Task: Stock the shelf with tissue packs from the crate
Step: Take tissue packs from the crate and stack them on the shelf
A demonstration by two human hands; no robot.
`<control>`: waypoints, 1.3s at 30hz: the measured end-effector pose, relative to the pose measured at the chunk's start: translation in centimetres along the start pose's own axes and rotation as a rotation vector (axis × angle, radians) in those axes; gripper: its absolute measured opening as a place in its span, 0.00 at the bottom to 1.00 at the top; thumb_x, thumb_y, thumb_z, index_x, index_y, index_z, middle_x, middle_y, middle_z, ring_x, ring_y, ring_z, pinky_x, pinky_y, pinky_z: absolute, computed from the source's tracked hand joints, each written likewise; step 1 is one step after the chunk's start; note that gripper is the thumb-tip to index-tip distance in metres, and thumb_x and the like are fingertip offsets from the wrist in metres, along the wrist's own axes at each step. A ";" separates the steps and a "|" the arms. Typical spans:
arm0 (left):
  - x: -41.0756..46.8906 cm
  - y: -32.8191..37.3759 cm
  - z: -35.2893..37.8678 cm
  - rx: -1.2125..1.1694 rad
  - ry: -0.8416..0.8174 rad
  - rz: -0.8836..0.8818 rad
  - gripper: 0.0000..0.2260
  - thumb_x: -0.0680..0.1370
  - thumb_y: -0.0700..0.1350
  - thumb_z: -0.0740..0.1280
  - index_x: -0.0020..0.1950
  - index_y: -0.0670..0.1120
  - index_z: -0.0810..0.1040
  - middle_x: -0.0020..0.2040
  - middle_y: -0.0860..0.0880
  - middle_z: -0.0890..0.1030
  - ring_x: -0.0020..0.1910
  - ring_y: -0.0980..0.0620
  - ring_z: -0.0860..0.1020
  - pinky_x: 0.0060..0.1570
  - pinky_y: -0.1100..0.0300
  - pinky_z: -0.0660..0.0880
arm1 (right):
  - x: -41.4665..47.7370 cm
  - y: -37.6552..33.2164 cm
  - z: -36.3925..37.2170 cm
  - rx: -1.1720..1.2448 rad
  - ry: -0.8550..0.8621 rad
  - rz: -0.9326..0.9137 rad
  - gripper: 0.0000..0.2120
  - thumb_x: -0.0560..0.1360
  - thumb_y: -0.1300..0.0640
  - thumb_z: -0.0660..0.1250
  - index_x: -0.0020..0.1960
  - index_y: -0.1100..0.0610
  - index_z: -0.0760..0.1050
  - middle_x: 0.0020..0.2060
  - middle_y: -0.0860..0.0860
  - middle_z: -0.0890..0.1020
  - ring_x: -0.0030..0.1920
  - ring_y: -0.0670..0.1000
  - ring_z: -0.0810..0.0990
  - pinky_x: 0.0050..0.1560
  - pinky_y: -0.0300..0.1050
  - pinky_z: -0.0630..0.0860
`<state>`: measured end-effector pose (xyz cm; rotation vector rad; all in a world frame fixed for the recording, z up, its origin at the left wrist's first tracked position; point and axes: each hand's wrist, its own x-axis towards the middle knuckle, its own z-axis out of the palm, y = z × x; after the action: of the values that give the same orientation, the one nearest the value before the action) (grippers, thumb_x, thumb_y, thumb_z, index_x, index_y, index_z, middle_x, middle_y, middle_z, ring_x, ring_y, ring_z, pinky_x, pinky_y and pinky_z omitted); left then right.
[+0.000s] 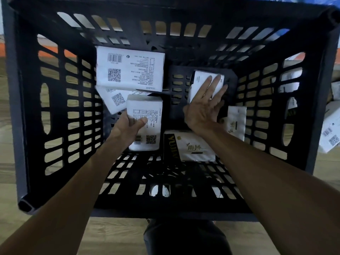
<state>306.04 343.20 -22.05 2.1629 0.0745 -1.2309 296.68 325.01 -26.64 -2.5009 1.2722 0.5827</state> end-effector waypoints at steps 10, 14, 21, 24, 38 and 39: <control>-4.0 2.3 -1.2 -0.052 0.067 0.041 0.13 0.80 0.46 0.65 0.37 0.52 0.66 0.37 0.53 0.75 0.37 0.58 0.74 0.35 0.66 0.72 | -2.4 1.0 -1.9 -0.054 0.077 -0.203 0.40 0.72 0.61 0.67 0.76 0.67 0.48 0.76 0.65 0.53 0.72 0.71 0.57 0.60 0.64 0.71; -8.0 5.1 -3.2 -0.015 0.057 0.041 0.14 0.80 0.49 0.65 0.37 0.50 0.65 0.36 0.52 0.72 0.38 0.53 0.72 0.36 0.60 0.71 | -5.0 1.5 -7.4 -0.100 0.056 -0.246 0.39 0.75 0.64 0.61 0.77 0.65 0.40 0.77 0.62 0.44 0.75 0.69 0.49 0.67 0.63 0.65; -18.4 14.2 -7.6 0.058 -0.054 0.164 0.09 0.81 0.49 0.63 0.52 0.43 0.72 0.46 0.45 0.79 0.44 0.47 0.78 0.39 0.55 0.76 | -10.8 2.9 -22.4 -0.174 0.064 -0.194 0.41 0.76 0.61 0.62 0.77 0.65 0.38 0.77 0.62 0.41 0.75 0.70 0.47 0.69 0.64 0.62; -23.3 19.4 -9.9 0.086 -0.018 0.199 0.12 0.80 0.46 0.64 0.60 0.40 0.72 0.52 0.44 0.80 0.47 0.46 0.79 0.42 0.56 0.77 | -13.3 3.4 -29.3 -0.156 0.057 -0.200 0.40 0.77 0.64 0.59 0.76 0.65 0.33 0.76 0.61 0.35 0.75 0.70 0.40 0.71 0.66 0.55; -47.1 41.8 -18.8 0.924 0.187 0.740 0.27 0.79 0.49 0.64 0.73 0.42 0.59 0.68 0.43 0.68 0.67 0.44 0.68 0.60 0.54 0.67 | -28.0 4.8 -58.4 -0.222 0.216 -0.233 0.40 0.78 0.61 0.58 0.75 0.66 0.31 0.75 0.63 0.34 0.75 0.70 0.41 0.70 0.65 0.58; -49.1 43.2 -19.1 0.943 0.183 0.774 0.27 0.79 0.50 0.64 0.73 0.42 0.59 0.68 0.44 0.68 0.67 0.45 0.68 0.60 0.56 0.66 | -29.3 5.1 -60.2 -0.225 0.218 -0.236 0.39 0.78 0.61 0.58 0.75 0.66 0.32 0.75 0.63 0.35 0.75 0.70 0.42 0.71 0.65 0.58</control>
<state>307.89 331.98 45.13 2.6059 -1.3733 -0.6268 290.60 317.75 39.84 -2.9164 1.0035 0.4262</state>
